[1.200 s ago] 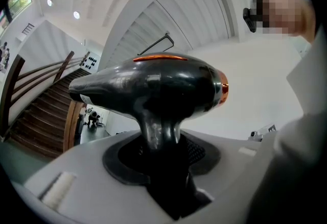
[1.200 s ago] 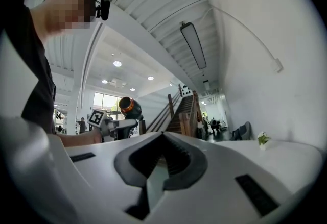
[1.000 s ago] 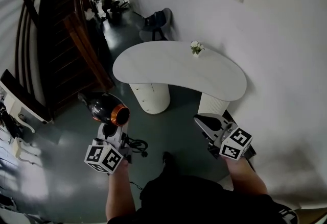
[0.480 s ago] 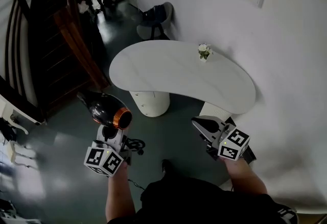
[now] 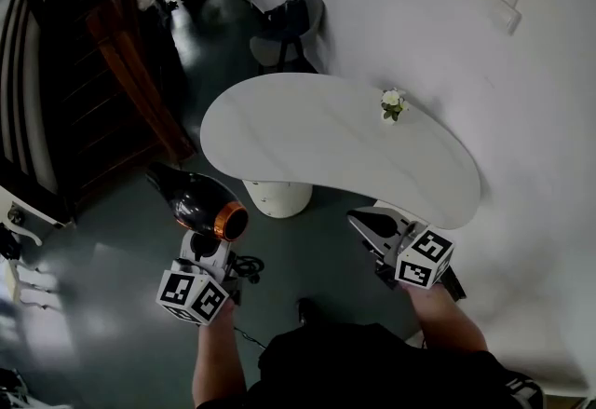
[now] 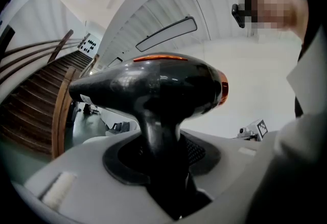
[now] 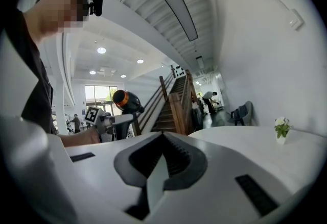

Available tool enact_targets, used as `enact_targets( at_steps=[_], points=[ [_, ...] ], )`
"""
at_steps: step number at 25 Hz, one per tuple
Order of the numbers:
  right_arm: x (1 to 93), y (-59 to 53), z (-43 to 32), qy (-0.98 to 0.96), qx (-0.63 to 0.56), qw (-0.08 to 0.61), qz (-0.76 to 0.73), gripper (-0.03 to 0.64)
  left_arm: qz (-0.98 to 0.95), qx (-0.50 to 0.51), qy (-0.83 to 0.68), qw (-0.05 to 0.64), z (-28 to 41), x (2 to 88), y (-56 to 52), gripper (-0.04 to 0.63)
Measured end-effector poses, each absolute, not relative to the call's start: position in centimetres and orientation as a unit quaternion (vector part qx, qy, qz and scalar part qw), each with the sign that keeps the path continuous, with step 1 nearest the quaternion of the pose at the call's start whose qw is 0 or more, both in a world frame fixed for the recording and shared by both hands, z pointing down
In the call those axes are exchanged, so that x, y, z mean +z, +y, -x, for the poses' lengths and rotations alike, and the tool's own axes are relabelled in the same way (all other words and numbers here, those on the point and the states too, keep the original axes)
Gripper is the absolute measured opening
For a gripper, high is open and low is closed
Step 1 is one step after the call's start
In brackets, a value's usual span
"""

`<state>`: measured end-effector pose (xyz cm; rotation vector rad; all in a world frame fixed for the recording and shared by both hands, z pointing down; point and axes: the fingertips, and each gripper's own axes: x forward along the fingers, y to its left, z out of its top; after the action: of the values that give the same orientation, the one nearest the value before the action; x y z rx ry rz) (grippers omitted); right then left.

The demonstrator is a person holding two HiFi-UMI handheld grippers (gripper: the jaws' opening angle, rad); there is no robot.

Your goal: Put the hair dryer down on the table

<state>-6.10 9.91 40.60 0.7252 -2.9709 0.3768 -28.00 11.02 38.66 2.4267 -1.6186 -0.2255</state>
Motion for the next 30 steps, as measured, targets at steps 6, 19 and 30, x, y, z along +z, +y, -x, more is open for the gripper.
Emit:
enact_targets(
  at_steps=[6,19,30],
  points=[
    [40.6,8.0,6.9,-0.958,0.133,0.037,-0.25,0.011,-0.83,-0.092,-0.539,0.114,29.1,38.1,8.9,0.172],
    [40.5,-0.9,5.8,-0.96,0.125,0.025,-0.249,0.011,-0.823,-0.106,-0.543,0.131,28.5,38.7,3.2,0.172],
    [42.5,-15.8,0.7,-0.965,0.152,0.021,-0.215,0.011,-0.804,-0.103,-0.57,0.136,23.5,37.8,-11.4,0.172]
  ],
)
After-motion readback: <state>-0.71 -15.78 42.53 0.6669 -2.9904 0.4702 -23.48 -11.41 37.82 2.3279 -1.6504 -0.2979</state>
